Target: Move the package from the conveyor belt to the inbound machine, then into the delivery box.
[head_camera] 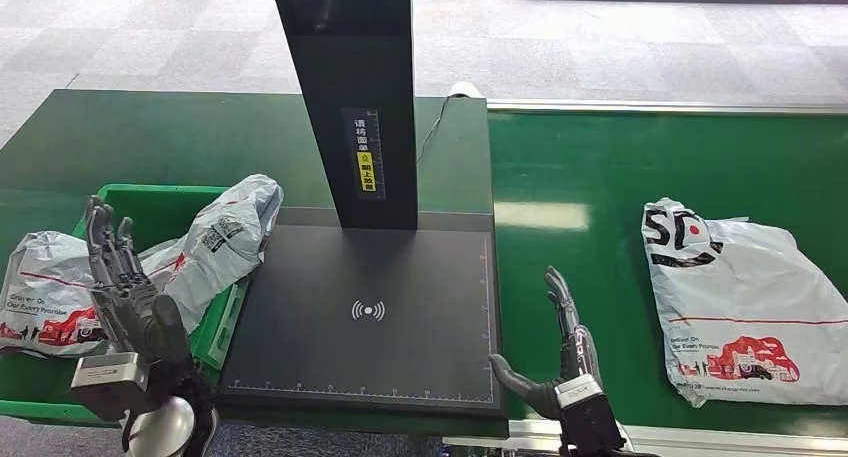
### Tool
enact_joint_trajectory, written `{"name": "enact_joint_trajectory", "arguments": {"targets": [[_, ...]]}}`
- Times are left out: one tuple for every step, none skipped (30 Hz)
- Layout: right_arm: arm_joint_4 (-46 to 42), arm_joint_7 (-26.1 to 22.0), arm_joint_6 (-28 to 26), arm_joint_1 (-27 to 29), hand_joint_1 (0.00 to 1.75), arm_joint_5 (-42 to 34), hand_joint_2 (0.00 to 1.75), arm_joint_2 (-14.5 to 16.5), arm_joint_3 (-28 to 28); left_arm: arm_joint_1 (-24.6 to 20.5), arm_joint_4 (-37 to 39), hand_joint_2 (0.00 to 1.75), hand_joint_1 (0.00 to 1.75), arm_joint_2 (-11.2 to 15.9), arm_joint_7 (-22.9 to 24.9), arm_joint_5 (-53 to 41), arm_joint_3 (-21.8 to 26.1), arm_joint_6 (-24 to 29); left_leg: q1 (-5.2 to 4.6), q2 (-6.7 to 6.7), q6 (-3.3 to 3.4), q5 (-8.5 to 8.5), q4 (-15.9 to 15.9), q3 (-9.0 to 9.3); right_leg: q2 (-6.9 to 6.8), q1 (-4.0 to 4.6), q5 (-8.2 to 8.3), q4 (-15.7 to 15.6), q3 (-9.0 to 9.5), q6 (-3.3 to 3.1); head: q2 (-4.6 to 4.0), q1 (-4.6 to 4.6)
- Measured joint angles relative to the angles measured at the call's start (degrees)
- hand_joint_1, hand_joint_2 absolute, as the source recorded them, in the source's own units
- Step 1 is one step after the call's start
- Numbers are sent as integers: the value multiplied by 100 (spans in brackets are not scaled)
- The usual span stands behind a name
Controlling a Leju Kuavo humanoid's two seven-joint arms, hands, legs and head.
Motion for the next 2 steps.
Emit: {"name": "enact_joint_trajectory", "arguments": {"targets": [[6,-3,35,-13,0,1,175,-1,0,61,-34,175,0,22,9,338,-147,-421,0,1,0,0,0,-1,0,0,0,0,0,0,0,0],[9,-4,50,-19,0,1,175,-1,0,90,-48,175,0,31,12,491,-218,-632,0,1,0,0,0,-1,0,0,0,0,0,0,0,-1]]}}
